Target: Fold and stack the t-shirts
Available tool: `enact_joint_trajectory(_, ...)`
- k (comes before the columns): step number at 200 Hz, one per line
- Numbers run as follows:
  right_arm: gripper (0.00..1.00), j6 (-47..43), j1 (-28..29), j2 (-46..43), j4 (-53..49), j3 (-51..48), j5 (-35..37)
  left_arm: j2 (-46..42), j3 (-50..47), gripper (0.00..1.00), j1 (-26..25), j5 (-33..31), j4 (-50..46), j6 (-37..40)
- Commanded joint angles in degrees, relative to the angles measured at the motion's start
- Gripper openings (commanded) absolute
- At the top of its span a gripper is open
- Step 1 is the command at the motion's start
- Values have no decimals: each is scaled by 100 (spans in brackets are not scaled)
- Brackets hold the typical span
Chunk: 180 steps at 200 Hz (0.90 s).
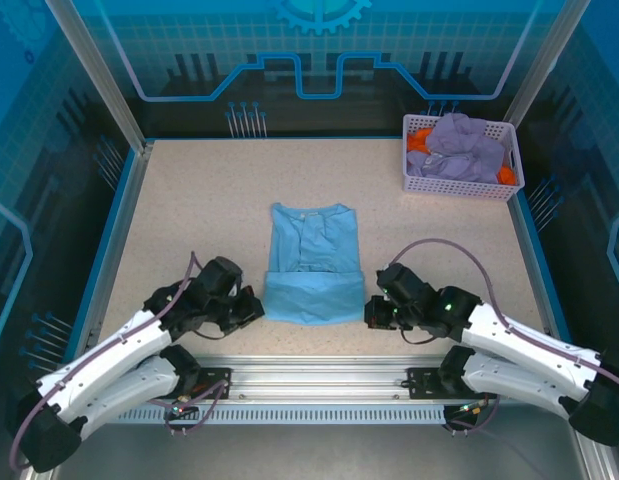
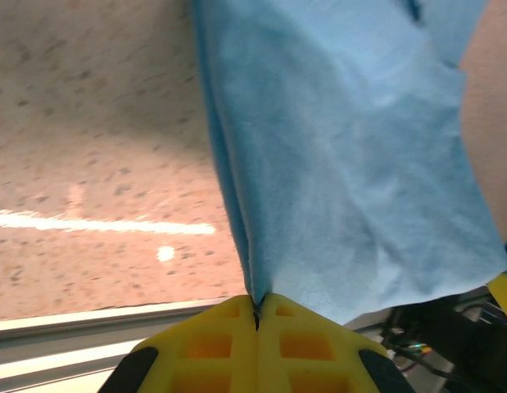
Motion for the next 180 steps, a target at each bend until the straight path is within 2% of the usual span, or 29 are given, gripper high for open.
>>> enact_joint_trajectory(1, 0, -433, -367, 160, -375, 463, 81, 465, 540, 0, 268, 41, -24, 298)
enact_joint_trajectory(43, 0, -1047, -1372, 987, -358, 1285, -468, 1433, 1482, 0, 1012, 378, 443, 660)
enact_joint_trajectory(87, 0, -1655, -2311, 2521, -304, 2663, -943, 2846, 2401, 0, 1789, 786, 826, 934)
enact_joint_trajectory(110, 0, -1787, -2718, 3500, -242, 3359, -1288, 3499, 2823, 0, 2005, 710, 1106, 882)
enact_joint_trajectory(136, 0, -1867, -3073, 4777, -287, 4438, -1545, 4594, 3387, 0, 2368, 1191, 1675, 678)
enact_joint_trajectory(156, 0, -1843, -3324, 5939, -492, 5471, -1531, 5662, 4251, 0, 2585, 1381, 1612, 691)
enact_joint_trajectory(166, 0, -1778, -3451, 6569, -716, 6106, -1509, 6167, 4667, 10, 2681, 1290, 1555, 737)
enact_joint_trajectory(172, 0, -1753, -3530, 6949, -813, 6466, -1614, 6465, 4945, 26, 2751, 1222, 1411, 728)
enact_joint_trajectory(176, 4, -1720, -3572, 7169, -934, 6704, -1647, 6677, 5117, 37, 2800, 1243, 1374, 692)
enact_joint_trajectory(180, 11, -1655, -3621, 7439, -1102, 6985, -1650, 6882, 5271, 38, 2843, 1305, 1365, 669)
